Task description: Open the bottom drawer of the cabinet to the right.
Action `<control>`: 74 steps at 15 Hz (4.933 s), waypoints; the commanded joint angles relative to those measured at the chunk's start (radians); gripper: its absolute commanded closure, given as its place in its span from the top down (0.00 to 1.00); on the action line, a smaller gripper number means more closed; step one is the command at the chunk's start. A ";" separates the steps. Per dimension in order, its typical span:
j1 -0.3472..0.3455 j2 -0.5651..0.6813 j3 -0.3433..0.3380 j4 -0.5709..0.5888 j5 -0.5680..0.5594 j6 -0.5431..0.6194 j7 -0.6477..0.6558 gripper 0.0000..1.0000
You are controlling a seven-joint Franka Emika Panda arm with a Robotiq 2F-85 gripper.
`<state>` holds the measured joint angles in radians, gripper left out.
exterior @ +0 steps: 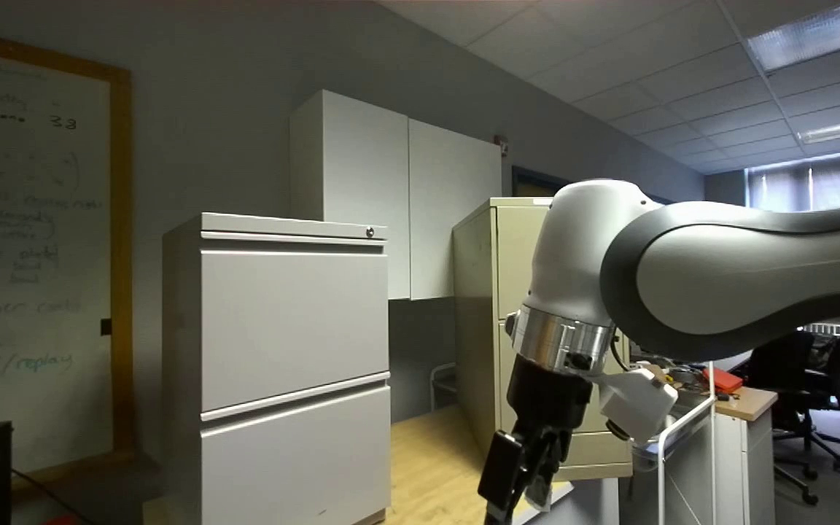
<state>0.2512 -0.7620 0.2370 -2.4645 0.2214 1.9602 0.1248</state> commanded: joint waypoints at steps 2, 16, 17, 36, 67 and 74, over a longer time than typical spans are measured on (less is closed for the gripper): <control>-0.037 0.030 -0.005 0.003 -0.005 0.094 0.016 1.00; -0.193 0.121 -0.272 0.009 0.020 0.362 -0.084 1.00; -0.199 0.130 -0.307 0.007 0.031 0.397 -0.106 1.00; 0.068 0.478 -0.990 0.136 1.214 0.725 -0.746 1.00; -0.426 1.154 -0.635 0.610 1.675 0.776 -0.680 1.00; -0.432 1.148 -0.646 0.614 1.690 0.816 -0.627 0.68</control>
<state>-0.1763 0.3762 -0.4092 -1.8690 1.9071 2.7612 -0.5475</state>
